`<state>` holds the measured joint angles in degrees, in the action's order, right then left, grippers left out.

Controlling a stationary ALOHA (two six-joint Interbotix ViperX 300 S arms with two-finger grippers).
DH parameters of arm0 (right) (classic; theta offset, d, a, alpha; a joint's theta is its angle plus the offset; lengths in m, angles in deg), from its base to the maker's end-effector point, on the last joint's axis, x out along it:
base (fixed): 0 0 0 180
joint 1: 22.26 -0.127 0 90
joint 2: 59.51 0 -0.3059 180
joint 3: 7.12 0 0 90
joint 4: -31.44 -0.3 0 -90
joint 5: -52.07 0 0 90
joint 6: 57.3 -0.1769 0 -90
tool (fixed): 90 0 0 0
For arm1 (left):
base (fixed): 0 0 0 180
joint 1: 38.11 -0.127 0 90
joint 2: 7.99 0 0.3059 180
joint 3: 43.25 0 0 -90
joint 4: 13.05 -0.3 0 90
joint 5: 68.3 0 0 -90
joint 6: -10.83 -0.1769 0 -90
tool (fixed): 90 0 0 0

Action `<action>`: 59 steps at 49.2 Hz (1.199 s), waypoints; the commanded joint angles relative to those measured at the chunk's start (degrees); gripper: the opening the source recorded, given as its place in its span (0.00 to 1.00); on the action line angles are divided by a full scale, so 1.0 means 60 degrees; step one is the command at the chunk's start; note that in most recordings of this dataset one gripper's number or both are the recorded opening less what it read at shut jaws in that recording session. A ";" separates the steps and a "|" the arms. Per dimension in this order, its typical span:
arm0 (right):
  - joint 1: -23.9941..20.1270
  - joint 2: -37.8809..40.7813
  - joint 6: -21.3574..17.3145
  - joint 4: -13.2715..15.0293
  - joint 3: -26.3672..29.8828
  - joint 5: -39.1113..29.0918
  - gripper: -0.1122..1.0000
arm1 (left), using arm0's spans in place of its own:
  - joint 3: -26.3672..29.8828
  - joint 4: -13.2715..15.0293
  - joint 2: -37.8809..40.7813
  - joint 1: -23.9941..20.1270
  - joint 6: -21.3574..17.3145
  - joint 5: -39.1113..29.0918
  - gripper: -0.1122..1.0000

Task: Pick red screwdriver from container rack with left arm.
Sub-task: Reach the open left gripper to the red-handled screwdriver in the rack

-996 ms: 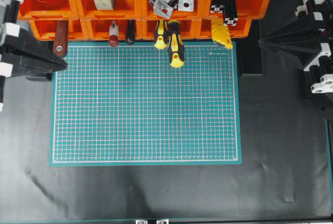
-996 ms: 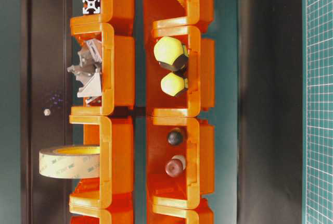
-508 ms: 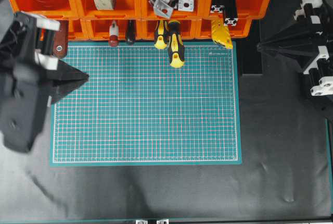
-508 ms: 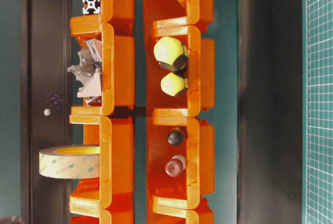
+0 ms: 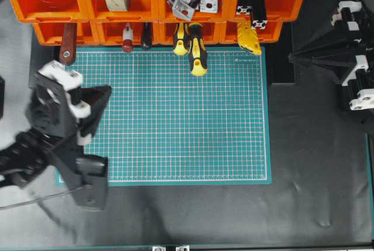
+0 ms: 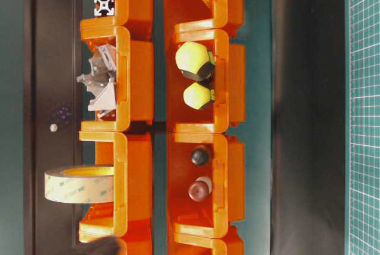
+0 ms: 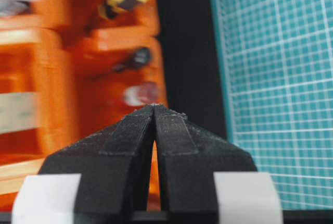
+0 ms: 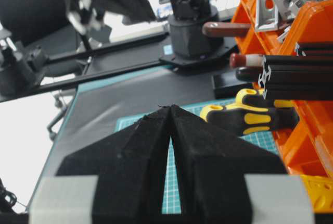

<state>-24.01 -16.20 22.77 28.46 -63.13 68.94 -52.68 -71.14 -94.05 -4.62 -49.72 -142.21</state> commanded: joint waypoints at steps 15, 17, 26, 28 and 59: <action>-0.0088 -0.0557 0.0103 0.0029 -0.0059 -0.1230 0.10 | -0.0029 -0.1040 0.0938 -0.0249 0.0190 -0.0820 0.11; -0.0088 -0.0615 0.0103 0.0059 -0.0176 -0.1304 0.10 | -0.0103 -0.1055 0.0938 -0.0293 0.0205 -0.0747 0.11; -0.0088 -0.0835 0.0117 0.0293 -0.0527 -0.1523 0.10 | 0.0029 -0.1230 0.0981 -0.0776 0.0205 -0.0425 0.11; -0.0088 -0.0879 0.0117 0.0352 -0.0557 -0.1567 0.10 | 0.0044 -0.1230 0.0996 -0.0908 0.0190 -0.0278 0.11; -0.0088 -0.1465 0.0220 0.0571 -0.0469 -0.2227 0.10 | 0.0161 -0.1230 0.1143 -0.1421 0.0176 0.0117 0.11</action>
<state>-24.54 -24.99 24.00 31.80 -67.26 56.02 -52.51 -77.91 -86.41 -13.15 -48.93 -142.30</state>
